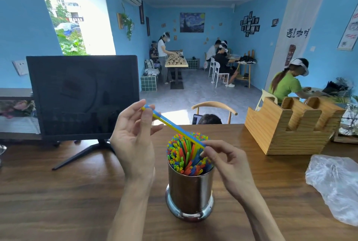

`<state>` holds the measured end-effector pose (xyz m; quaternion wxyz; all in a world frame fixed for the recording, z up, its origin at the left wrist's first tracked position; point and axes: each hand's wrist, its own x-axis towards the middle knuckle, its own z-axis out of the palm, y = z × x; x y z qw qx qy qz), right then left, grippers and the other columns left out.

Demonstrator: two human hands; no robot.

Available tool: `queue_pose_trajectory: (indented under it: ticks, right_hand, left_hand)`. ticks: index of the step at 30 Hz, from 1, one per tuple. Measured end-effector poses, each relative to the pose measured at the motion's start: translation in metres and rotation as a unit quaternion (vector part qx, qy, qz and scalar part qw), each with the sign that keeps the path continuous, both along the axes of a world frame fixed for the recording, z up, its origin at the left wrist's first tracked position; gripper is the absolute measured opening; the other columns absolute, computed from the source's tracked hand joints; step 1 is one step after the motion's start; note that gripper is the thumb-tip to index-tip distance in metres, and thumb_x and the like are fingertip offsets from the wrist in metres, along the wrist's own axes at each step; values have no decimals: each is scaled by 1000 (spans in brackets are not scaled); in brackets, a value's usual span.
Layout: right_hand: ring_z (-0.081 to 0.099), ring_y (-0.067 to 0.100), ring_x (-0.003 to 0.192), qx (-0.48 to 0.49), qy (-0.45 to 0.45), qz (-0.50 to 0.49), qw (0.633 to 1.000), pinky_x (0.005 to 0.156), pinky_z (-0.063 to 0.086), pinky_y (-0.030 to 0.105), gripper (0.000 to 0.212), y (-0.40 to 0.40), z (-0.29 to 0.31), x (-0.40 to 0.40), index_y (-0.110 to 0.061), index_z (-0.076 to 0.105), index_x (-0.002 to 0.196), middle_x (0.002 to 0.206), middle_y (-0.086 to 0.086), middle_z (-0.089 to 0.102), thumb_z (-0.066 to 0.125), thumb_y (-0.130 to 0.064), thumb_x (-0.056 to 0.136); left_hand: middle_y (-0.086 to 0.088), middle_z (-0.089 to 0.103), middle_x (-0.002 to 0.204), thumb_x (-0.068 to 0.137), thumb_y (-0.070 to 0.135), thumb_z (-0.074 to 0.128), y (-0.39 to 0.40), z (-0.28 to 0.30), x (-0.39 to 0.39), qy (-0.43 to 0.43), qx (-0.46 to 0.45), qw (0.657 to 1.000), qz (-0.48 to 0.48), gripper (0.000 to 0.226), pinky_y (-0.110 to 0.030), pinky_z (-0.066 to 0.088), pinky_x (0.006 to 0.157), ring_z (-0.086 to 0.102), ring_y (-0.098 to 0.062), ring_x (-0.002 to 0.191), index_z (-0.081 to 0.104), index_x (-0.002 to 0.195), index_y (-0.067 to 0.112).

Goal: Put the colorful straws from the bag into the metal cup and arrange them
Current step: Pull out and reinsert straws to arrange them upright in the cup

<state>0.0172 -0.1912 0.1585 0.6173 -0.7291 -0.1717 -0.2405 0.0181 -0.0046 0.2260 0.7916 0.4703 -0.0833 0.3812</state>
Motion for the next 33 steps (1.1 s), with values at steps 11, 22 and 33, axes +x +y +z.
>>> queue_pose_trajectory:
  ticks: [11,22,33]
  right_hand:
    - [75,13,75,385,74,67,917,64,58,21,19,-22,29,14,-22,82,76,84,-2,78,88,-32,61]
    - [76,18,76,321,-7,-2,947,65,61,29,32,2,70,26,-25,68,115,92,4,80,73,-24,84]
    - [78,29,76,249,-41,-52,966,62,61,30,17,6,59,36,-18,73,104,90,5,78,74,-8,90]
  left_hand:
    - [-8,75,76,57,25,85,20,-44,12,209,36,956,-203,16,-20,58,62,73,-15,70,79,70,17]
    - [-4,79,86,58,31,86,14,-46,8,162,42,966,-197,30,-15,55,69,71,-5,74,85,86,21]
    - [2,76,87,75,15,70,17,-40,8,125,-180,957,-189,18,-16,58,72,72,-7,79,80,91,18]
